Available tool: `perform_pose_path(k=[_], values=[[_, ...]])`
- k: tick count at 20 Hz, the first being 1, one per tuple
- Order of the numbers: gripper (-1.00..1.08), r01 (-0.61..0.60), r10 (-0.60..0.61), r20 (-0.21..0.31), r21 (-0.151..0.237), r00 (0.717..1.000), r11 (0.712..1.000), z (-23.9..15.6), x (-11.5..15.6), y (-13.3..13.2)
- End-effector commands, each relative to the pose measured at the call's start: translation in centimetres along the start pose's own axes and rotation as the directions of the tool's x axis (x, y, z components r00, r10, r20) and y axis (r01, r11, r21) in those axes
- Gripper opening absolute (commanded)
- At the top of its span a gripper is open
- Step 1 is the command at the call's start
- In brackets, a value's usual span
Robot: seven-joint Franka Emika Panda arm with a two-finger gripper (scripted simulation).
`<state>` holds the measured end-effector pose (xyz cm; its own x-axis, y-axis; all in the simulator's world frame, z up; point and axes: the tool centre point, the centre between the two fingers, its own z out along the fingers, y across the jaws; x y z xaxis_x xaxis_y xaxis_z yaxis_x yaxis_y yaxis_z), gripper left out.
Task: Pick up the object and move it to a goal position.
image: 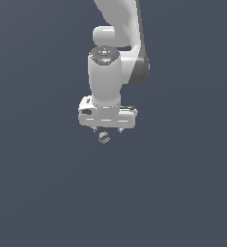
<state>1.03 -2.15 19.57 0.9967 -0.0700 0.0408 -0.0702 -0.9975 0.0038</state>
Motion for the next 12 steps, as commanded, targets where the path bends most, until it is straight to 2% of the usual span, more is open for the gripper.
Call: perform_pose_path(k=[1,12], values=[[1.00,0.000,0.000,0.000,0.000,1.000,1.000,0.0,0.0,0.0],[1.00,0.017,-0.017,-0.018,-0.006,1.000,1.000,-1.0,0.2,1.5]])
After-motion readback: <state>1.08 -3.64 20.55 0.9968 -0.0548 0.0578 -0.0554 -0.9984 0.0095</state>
